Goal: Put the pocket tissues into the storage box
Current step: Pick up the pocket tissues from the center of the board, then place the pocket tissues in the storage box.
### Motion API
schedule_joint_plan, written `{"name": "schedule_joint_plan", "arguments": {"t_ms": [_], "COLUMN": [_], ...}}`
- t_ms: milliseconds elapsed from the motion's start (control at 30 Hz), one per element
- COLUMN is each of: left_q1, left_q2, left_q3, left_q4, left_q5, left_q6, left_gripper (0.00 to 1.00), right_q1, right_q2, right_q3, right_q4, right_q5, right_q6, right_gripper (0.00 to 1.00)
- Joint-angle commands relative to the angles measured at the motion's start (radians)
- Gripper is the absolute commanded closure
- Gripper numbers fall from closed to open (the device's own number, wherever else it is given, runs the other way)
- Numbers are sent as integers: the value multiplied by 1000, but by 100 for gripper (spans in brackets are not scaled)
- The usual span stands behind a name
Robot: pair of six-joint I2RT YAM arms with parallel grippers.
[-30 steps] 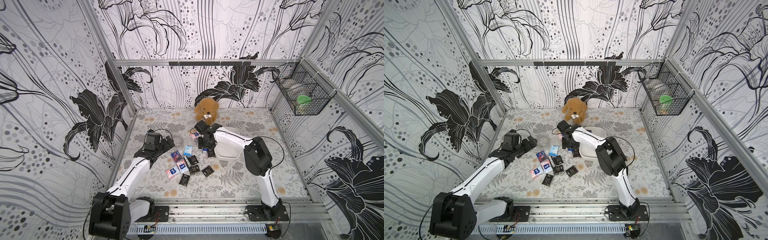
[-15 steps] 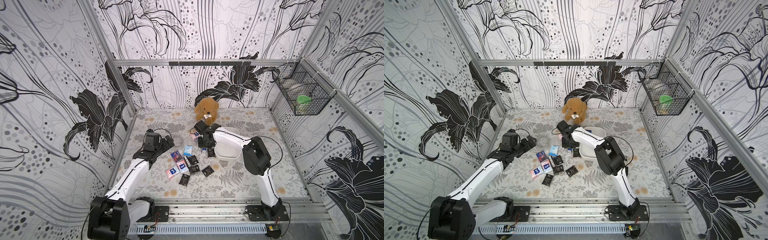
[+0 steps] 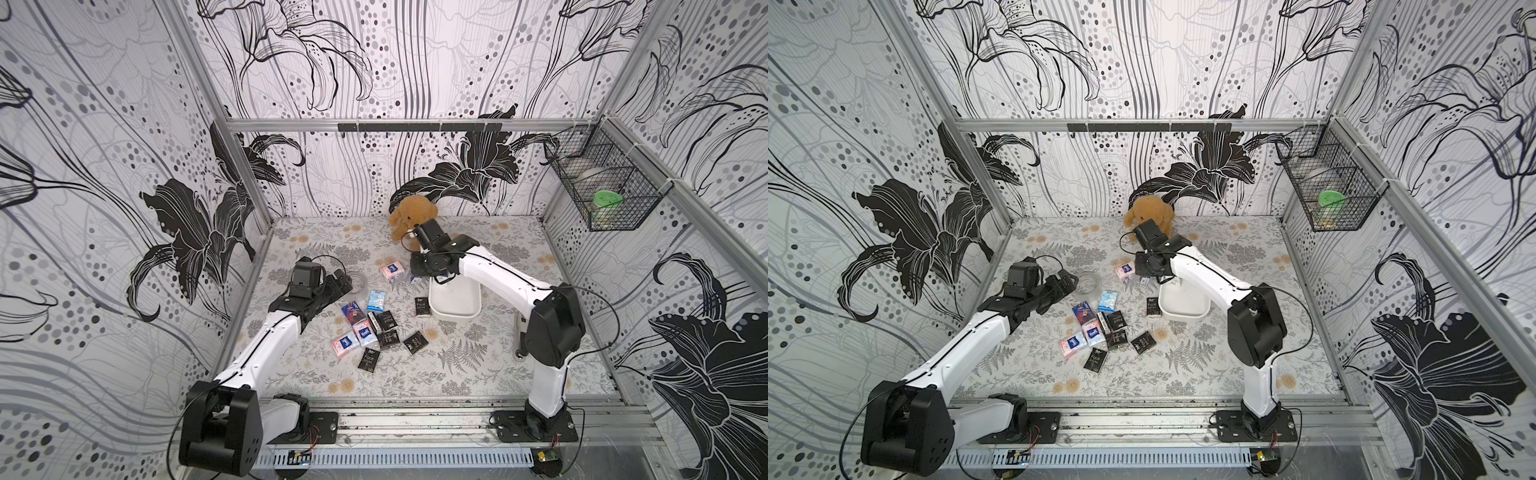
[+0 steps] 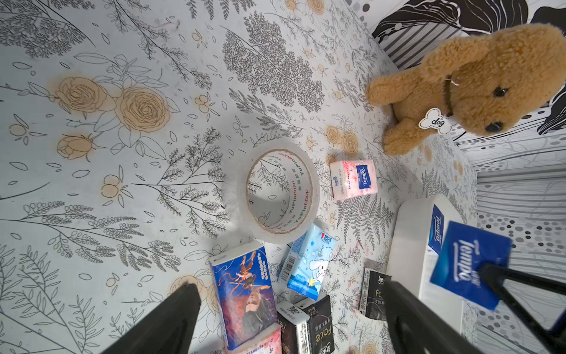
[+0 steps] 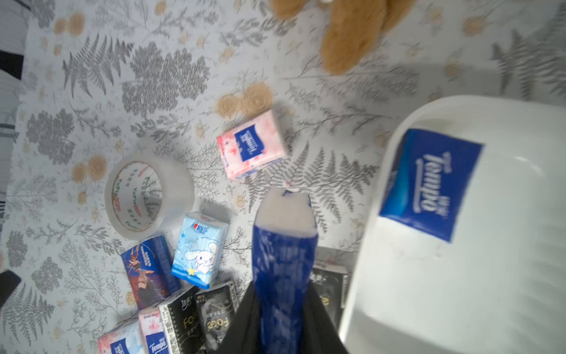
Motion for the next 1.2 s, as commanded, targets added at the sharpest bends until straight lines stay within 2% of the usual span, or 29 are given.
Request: {"name": "schedule_joint_plan", "arguments": {"t_ms": [0,133,267,533,633,800,1000,1167], "left_q1": [-14,-31,-46,-53,-52,-52,-52,-52], "left_q2": [13,32,50,54,50,52,66,60], "left_q3": [37,52,66,77,76,96,124,125], "left_q4": [22,21,24,1,-8,-25,-37,-40], "left_q5": [23,15,13,12,10,10,13,11], "left_q6": [-12,-15,-21,-1,4,17,24,25], "left_gripper": [3,3,3,3,3,3,3,3], "right_q1": [-74,-132,-146,-156,-158,-167,-168,-168], "right_q2": [-53,-63,-5,180,239,297,338,286], "right_q3": [-71,-100,-79,111,162,186,213,185], "right_q4": [-34,-87,-130,-253,-283,-289,-255,-177], "right_q5": [42,117,189,375,401,387,295,213], "right_q6": [-43,-91,-142,-184,-191,-180,-179,-175], "right_gripper": [78,77,77,76,76,74,72,59]}}
